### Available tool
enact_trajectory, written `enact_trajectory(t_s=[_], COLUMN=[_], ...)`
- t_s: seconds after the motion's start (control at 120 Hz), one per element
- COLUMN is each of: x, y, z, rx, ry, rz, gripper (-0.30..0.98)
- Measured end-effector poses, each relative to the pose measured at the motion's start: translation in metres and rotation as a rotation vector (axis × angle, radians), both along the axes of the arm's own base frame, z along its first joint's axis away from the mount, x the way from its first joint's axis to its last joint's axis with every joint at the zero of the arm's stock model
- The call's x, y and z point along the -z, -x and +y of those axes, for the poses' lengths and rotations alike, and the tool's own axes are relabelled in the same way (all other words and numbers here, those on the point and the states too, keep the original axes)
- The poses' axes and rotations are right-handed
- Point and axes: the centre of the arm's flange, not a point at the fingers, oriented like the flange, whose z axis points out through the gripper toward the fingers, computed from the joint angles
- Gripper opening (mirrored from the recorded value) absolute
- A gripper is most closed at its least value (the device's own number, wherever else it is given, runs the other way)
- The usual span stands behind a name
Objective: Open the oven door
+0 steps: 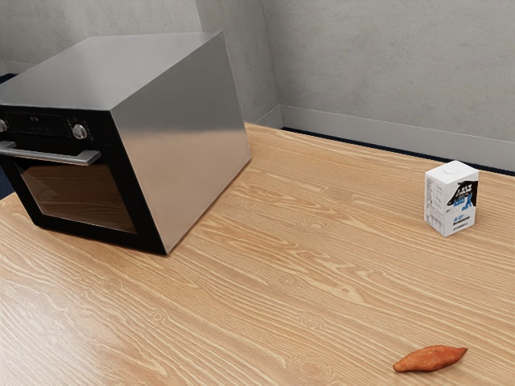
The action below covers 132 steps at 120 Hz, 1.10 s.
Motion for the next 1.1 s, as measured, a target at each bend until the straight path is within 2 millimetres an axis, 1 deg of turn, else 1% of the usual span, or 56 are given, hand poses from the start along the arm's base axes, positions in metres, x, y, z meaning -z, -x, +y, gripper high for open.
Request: enact_trajectory(t_s=[0.025, 0.1, 0.142, 0.258, 0.292, 0.342, 0.392, 0.45, 0.483, 0.517, 0.575, 0.617, 0.642, 0.675, 0.733, 0.95, 1.1], x=[-0.002, 0.003, 0.005, 0.007, 0.007, 0.007, 0.011, 0.017, 0.018, 0.017, 0.012, 0.015, 0.021, 0.026, 0.028, 0.029, 0.044], y=[0.001, -0.010, -0.012, -0.012, -0.007, 0.010, 0.024, 0.030, 0.026, 0.018, -0.010, -0.029, -0.039, -0.046, -0.051, -0.055, -0.066], z=[-0.001, -0.008, -0.010, -0.008, -0.003, 0.012, 0.025, 0.031, 0.032, 0.026, 0.004, -0.010, -0.014, -0.015, -0.014, -0.008, 0.005], rx=[0.001, 0.021, 0.031, 0.075, 0.079, 0.062, 0.054, 0.073, 0.096, 0.133, 0.234, 0.304, 0.341, 0.375, 0.414, 0.519, 0.581], ry=[-0.014, -0.047, -0.057, -0.060, -0.059, -0.055, -0.046, -0.039, -0.038, -0.040, -0.062, -0.065, -0.054, -0.044, -0.040, -0.058, -0.089], rz=[0.008, 0.053, 0.069, 0.082, 0.080, 0.080, 0.086, 0.094, 0.094, 0.085, 0.061, 0.041, 0.023, 0.000, -0.034, -0.094, -0.079], gripper=[0.69, 0.69, 0.69, 0.69, 0.68, 0.68, 0.69, 0.69, 0.69, 0.69, 0.69, 0.69, 0.69, 0.68, 0.68, 0.69, 0.69])
